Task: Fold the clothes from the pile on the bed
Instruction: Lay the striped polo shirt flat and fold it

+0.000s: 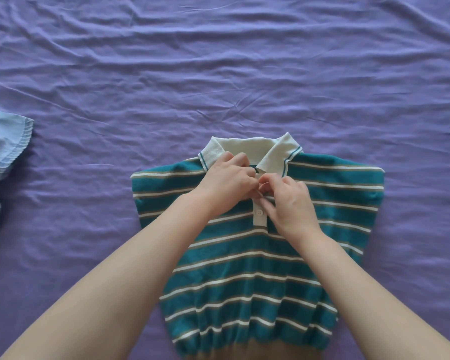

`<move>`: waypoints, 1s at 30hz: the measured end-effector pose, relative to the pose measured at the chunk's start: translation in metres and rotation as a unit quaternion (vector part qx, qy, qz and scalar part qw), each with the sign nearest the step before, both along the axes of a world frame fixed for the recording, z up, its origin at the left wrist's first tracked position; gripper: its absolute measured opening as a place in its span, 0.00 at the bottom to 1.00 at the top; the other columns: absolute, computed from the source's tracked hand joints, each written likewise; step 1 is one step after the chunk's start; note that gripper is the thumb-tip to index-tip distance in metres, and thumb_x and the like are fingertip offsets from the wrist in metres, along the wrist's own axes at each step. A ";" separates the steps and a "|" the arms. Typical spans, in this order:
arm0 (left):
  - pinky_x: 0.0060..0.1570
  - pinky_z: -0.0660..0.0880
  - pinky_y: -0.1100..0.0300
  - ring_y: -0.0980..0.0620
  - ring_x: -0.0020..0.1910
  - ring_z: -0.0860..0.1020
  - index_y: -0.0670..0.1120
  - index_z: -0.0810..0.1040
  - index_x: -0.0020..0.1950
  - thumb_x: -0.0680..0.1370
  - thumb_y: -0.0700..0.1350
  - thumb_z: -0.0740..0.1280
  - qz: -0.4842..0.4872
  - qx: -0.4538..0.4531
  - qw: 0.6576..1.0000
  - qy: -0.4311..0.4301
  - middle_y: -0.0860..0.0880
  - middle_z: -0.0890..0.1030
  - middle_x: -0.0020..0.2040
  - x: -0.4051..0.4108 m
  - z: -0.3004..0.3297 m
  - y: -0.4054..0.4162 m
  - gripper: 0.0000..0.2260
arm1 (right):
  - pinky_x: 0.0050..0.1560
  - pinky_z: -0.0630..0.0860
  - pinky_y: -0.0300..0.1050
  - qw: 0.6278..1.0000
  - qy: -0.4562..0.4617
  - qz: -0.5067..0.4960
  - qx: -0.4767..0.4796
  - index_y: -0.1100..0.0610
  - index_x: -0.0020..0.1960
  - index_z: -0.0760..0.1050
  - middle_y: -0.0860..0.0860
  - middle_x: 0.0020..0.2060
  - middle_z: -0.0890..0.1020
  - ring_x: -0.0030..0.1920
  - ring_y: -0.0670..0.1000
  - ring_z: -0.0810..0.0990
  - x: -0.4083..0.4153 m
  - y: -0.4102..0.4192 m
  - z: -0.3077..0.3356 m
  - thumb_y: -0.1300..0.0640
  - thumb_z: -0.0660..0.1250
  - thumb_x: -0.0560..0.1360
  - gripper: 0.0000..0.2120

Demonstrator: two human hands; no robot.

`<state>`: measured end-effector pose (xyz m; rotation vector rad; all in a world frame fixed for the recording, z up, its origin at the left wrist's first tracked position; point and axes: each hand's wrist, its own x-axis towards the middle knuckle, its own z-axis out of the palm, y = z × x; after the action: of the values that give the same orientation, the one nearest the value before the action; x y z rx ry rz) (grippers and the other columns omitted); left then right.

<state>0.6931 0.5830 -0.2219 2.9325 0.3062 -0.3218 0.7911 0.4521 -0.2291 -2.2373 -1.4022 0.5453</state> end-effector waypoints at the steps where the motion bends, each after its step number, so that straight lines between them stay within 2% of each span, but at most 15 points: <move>1: 0.54 0.61 0.56 0.51 0.59 0.68 0.53 0.80 0.54 0.80 0.56 0.57 0.006 -0.014 1.000 0.000 0.56 0.79 0.50 0.000 0.000 0.002 0.14 | 0.48 0.63 0.44 1.000 0.001 -0.003 0.004 0.54 0.54 0.74 0.48 0.43 0.82 0.45 0.52 0.76 0.000 0.000 0.000 0.54 0.69 0.74 0.11; 5: 0.51 0.59 0.58 0.52 0.57 0.68 0.55 0.81 0.52 0.78 0.59 0.60 0.028 -0.081 0.996 -0.002 0.57 0.79 0.47 -0.001 0.003 0.007 0.13 | 0.48 0.60 0.40 0.999 0.034 -0.023 -0.006 0.52 0.55 0.72 0.45 0.42 0.81 0.46 0.49 0.74 0.001 -0.001 0.000 0.53 0.70 0.73 0.13; 9: 0.52 0.59 0.58 0.51 0.57 0.68 0.56 0.81 0.54 0.78 0.56 0.63 0.069 -0.126 0.990 -0.008 0.58 0.80 0.48 -0.004 0.004 0.006 0.11 | 0.47 0.60 0.40 0.997 0.061 -0.036 -0.013 0.51 0.52 0.72 0.44 0.42 0.80 0.46 0.49 0.73 0.003 -0.002 -0.001 0.55 0.70 0.73 0.11; 14: 0.48 0.55 0.58 0.51 0.57 0.67 0.55 0.81 0.55 0.75 0.54 0.67 0.140 -0.185 0.972 -0.020 0.57 0.79 0.49 -0.007 0.002 0.004 0.10 | 0.52 0.71 0.53 0.992 0.111 -0.056 0.003 0.54 0.50 0.73 0.42 0.39 0.78 0.45 0.49 0.74 0.004 -0.004 0.001 0.58 0.69 0.73 0.08; 16: 0.48 0.55 0.58 0.50 0.57 0.67 0.55 0.81 0.55 0.76 0.54 0.67 0.139 -0.186 0.973 -0.016 0.56 0.79 0.50 -0.005 0.001 0.003 0.10 | 0.52 0.71 0.51 0.992 0.112 -0.058 0.001 0.53 0.51 0.72 0.41 0.39 0.77 0.46 0.49 0.74 0.004 -0.003 -0.001 0.58 0.69 0.73 0.08; 18: 0.49 0.55 0.57 0.50 0.58 0.66 0.58 0.80 0.57 0.76 0.55 0.66 0.125 -0.176 0.977 0.001 0.56 0.77 0.53 -0.004 0.000 0.003 0.10 | 0.51 0.65 0.45 0.994 0.098 -0.056 -0.007 0.52 0.52 0.71 0.40 0.39 0.77 0.46 0.48 0.72 0.005 -0.002 -0.004 0.56 0.69 0.73 0.10; 21: 0.53 0.57 0.54 0.48 0.59 0.65 0.58 0.79 0.56 0.76 0.57 0.65 0.123 -0.114 0.986 0.015 0.52 0.73 0.55 -0.001 -0.001 0.001 0.10 | 0.48 0.59 0.42 0.996 0.062 -0.063 -0.020 0.51 0.53 0.70 0.42 0.39 0.78 0.45 0.46 0.69 0.009 -0.002 -0.009 0.53 0.71 0.72 0.13; 23: 0.58 0.55 0.54 0.46 0.63 0.64 0.55 0.77 0.58 0.75 0.57 0.66 0.185 -0.051 0.981 -0.013 0.51 0.71 0.61 0.000 -0.002 -0.008 0.14 | 0.47 0.60 0.44 0.996 0.017 -0.080 -0.030 0.52 0.53 0.71 0.44 0.39 0.78 0.46 0.49 0.70 0.008 -0.004 -0.009 0.51 0.72 0.71 0.15; 25: 0.66 0.52 0.52 0.44 0.69 0.61 0.53 0.72 0.65 0.73 0.54 0.68 0.259 -0.008 0.965 -0.034 0.47 0.65 0.70 -0.003 -0.002 -0.025 0.21 | 0.48 0.65 0.48 0.995 -0.060 -0.073 -0.035 0.54 0.53 0.73 0.49 0.44 0.78 0.49 0.53 0.73 0.002 -0.009 -0.009 0.49 0.71 0.71 0.16; 27: 0.71 0.55 0.43 0.40 0.73 0.60 0.49 0.68 0.70 0.72 0.51 0.70 0.281 0.035 0.957 -0.063 0.41 0.63 0.74 -0.012 -0.005 -0.044 0.27 | 0.52 0.69 0.53 0.991 -0.122 -0.048 -0.031 0.55 0.56 0.76 0.54 0.53 0.78 0.55 0.57 0.75 -0.009 -0.018 -0.009 0.51 0.69 0.73 0.14; 28: 0.70 0.58 0.38 0.38 0.73 0.61 0.47 0.66 0.71 0.72 0.50 0.70 0.275 0.060 0.956 -0.086 0.39 0.63 0.74 -0.018 -0.008 -0.053 0.29 | 0.57 0.69 0.56 0.989 -0.142 -0.034 -0.028 0.55 0.58 0.76 0.56 0.57 0.77 0.59 0.59 0.74 -0.014 -0.024 -0.010 0.52 0.68 0.74 0.14; 30: 0.67 0.60 0.34 0.37 0.73 0.60 0.45 0.63 0.73 0.75 0.52 0.65 0.260 0.072 0.957 -0.106 0.38 0.61 0.74 -0.031 -0.015 -0.072 0.28 | 0.66 0.63 0.62 0.985 -0.166 -0.013 -0.048 0.54 0.65 0.73 0.60 0.66 0.72 0.67 0.61 0.69 -0.018 -0.042 -0.012 0.50 0.62 0.77 0.18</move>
<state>0.6617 0.5111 -0.2369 2.8392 1.0735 0.0932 0.7727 0.4100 -0.2414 -2.5090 -1.5278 0.2420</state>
